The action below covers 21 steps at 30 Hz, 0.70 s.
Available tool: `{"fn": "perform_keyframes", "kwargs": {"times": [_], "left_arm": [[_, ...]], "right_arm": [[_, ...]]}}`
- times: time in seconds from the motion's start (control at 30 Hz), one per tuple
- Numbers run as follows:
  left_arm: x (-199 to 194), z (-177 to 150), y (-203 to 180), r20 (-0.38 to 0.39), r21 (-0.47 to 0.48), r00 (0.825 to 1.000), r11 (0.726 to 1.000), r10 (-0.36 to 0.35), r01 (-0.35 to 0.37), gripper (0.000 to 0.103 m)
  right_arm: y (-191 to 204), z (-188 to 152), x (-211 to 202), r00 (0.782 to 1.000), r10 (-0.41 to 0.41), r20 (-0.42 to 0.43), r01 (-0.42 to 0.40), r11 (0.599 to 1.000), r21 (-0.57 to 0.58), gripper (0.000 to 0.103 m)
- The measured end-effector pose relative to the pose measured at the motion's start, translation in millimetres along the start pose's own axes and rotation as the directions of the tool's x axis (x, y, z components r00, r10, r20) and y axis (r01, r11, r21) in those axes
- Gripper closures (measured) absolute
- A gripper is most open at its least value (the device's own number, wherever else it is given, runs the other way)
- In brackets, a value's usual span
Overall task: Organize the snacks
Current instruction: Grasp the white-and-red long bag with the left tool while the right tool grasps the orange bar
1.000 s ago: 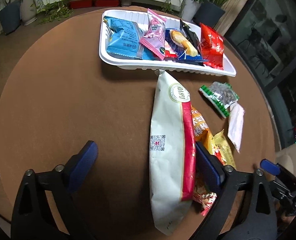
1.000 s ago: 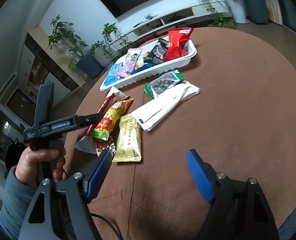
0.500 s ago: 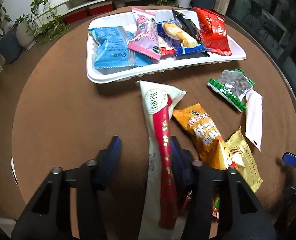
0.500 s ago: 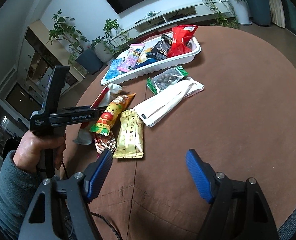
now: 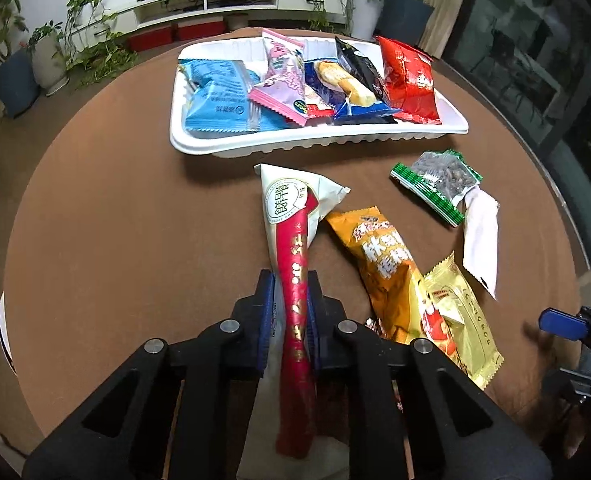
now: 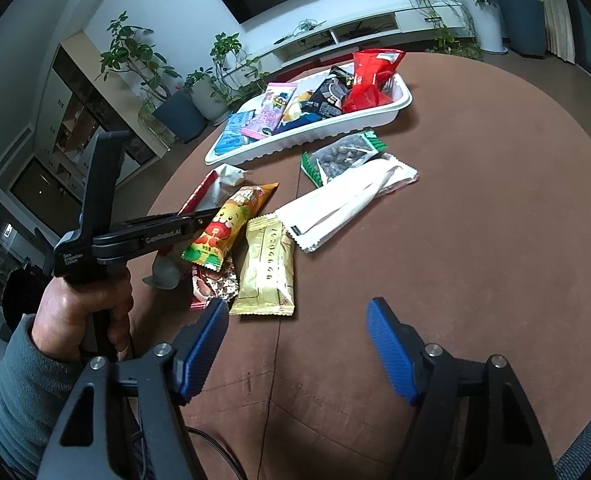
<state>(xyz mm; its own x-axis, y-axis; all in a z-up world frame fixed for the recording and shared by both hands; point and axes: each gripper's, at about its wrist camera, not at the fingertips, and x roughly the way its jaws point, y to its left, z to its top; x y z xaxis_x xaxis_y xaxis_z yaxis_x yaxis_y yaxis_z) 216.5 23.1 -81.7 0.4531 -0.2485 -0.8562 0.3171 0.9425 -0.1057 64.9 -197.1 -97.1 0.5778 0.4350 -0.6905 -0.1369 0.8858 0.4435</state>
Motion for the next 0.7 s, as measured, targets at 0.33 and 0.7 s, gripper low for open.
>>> {"fn": "perform_keyframes", "kwargs": {"times": [0.33, 0.7], "left_arm": [[-19, -32, 24, 0.046, -0.117, 0.998, 0.992, -0.037, 0.042, 0.091], [-40, -71, 33, 0.069, -0.199, 0.996, 0.978, -0.049, 0.062, 0.091]], "right_arm": [[36, 31, 13, 1.000, 0.008, 0.009, -0.007, 0.996, -0.083, 0.040], [73, 72, 89, 0.988, -0.048, -0.149, 0.027, 0.990, -0.139, 0.054]]}}
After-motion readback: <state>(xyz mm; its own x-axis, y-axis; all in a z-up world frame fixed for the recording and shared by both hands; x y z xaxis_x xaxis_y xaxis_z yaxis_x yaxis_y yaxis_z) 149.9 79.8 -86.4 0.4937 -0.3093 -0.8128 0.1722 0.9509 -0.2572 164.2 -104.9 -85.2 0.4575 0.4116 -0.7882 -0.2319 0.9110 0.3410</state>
